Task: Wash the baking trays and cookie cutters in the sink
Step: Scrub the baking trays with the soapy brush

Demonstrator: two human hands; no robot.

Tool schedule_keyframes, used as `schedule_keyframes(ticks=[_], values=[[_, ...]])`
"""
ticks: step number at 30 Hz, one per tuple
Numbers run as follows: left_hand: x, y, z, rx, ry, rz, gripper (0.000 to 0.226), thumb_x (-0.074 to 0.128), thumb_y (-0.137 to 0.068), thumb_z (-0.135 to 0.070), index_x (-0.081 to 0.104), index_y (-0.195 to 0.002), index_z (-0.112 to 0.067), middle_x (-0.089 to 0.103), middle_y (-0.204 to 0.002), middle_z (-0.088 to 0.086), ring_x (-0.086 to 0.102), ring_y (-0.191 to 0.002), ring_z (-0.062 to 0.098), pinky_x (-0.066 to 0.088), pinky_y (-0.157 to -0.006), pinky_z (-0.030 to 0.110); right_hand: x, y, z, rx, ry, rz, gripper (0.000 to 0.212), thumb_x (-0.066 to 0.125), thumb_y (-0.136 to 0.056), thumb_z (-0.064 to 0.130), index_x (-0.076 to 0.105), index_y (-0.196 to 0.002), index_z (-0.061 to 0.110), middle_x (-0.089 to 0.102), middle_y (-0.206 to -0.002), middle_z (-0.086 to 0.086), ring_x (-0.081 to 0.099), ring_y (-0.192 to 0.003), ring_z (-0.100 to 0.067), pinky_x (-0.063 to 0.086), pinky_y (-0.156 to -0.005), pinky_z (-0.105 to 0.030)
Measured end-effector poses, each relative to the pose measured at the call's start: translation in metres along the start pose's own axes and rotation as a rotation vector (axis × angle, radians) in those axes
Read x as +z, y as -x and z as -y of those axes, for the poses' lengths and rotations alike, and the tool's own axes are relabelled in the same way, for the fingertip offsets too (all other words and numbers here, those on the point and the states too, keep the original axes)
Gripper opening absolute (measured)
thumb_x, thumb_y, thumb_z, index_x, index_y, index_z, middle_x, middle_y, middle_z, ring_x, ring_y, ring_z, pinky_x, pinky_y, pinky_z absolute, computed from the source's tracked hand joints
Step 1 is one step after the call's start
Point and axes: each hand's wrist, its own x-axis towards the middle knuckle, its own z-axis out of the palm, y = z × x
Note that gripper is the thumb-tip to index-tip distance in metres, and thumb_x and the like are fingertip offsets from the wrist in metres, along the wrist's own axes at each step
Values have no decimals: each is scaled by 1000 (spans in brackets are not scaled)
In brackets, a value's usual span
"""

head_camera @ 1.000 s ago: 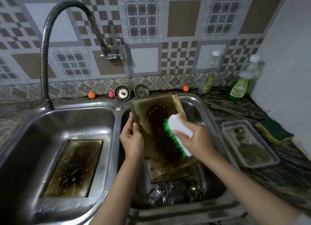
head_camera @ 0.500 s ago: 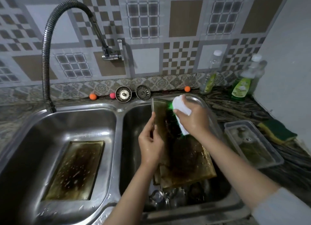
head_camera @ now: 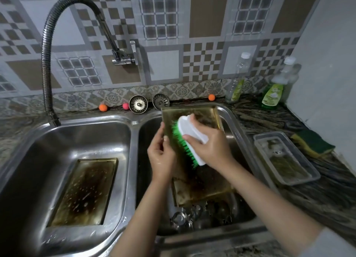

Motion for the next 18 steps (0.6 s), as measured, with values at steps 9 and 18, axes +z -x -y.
schedule_keyframes(ticks=[9, 18], values=[[5, -8, -5, -26, 74, -137, 38, 42, -97, 4, 52, -132, -3, 57, -128, -2, 56, -106, -13, 44, -93, 11, 16, 52, 11, -51, -82, -38, 64, 74, -81, 28, 46, -138, 26, 53, -118, 17, 52, -110, 6, 38, -87, -1], [3, -4, -14, -15, 78, -197, 37, 42, -97, 4, 52, -132, -1, 57, -126, -3, 57, -104, -14, 45, -89, 10, 18, 61, 12, -1, -101, -117, 62, 72, -83, 32, 46, -138, 24, 62, -119, 6, 59, -107, -3, 43, -89, -8]])
